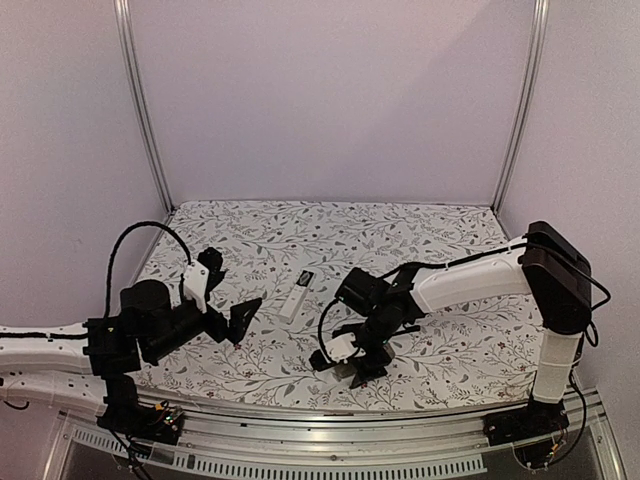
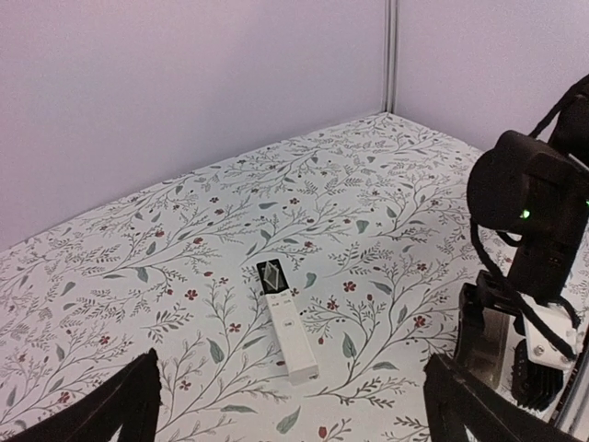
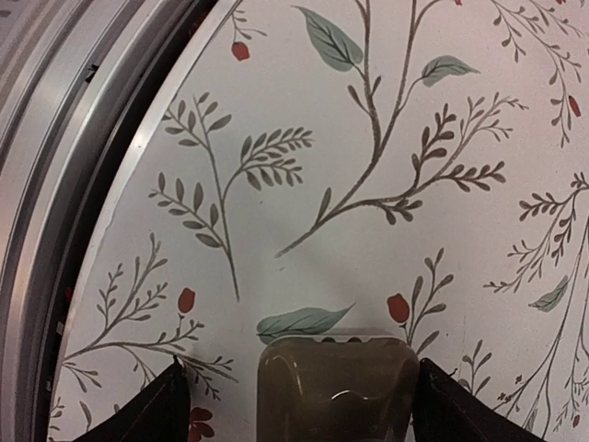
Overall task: Load the batteries into the remote control
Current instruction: Pick up the remote control from the center of the board.
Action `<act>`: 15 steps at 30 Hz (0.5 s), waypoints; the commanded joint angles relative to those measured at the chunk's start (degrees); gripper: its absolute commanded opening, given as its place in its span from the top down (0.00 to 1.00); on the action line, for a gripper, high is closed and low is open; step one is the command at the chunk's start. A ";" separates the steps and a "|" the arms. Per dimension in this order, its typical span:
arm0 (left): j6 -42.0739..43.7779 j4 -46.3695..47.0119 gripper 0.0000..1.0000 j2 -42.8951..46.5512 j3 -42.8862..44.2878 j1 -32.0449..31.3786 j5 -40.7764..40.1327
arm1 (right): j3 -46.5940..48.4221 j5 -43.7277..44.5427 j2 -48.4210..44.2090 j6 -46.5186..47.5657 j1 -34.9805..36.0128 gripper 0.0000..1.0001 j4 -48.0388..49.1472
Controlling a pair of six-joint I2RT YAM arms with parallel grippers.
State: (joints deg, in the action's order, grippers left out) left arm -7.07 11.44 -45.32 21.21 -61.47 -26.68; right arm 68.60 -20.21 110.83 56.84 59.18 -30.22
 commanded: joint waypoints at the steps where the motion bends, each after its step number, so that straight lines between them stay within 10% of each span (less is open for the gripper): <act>1: 0.52 -2.10 0.00 0.04 -0.89 0.73 -1.30 | -0.65 1.88 0.62 1.70 -0.11 0.22 -3.30; 8: 1.91 -1.69 0.00 -0.51 -0.15 0.74 -1.08 | 0.84 3.06 -0.52 -2.10 -0.11 0.58 -3.20; 15: 3.87 -1.29 0.00 -1.83 0.26 0.67 2.08 | 2.79 0.62 -3.21 -5.40 -0.09 0.64 -1.79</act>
State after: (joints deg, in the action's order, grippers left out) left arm -5.26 10.76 -46.15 21.04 -61.43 -26.79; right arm 69.58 -18.92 110.69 54.06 59.20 -31.73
